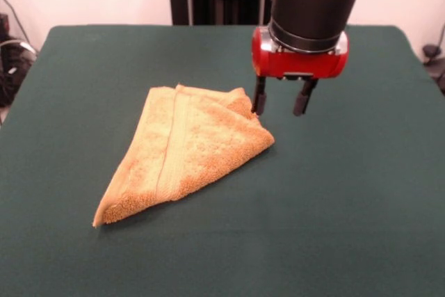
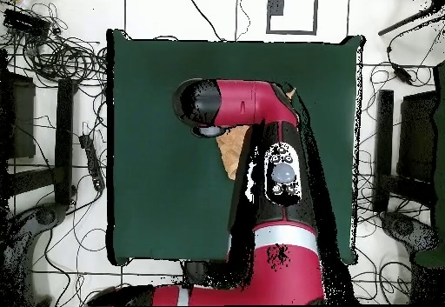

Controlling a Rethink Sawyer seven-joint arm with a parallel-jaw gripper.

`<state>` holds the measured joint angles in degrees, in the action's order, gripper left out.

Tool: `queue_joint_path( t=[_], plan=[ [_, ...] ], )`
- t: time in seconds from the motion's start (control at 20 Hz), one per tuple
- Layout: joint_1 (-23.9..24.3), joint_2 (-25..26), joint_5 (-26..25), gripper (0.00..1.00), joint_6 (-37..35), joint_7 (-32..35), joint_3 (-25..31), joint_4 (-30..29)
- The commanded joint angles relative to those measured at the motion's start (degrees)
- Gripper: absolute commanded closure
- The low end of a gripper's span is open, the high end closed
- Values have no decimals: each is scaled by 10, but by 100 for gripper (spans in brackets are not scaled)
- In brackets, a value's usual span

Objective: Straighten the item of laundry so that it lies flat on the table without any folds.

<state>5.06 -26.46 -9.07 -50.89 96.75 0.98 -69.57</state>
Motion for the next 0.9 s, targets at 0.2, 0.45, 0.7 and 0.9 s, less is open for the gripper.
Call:
queue_joint_path(
  t=[0.2,0.45,0.7,0.9],
  plan=[
    [77,2,35,0,-111,-101,119,-30],
    [94,3,25,0,-111,-99,141,-32],
    [91,5,-2,0,-96,-84,139,-25],
    [81,10,-31,0,-95,-83,126,-5]
  ],
)
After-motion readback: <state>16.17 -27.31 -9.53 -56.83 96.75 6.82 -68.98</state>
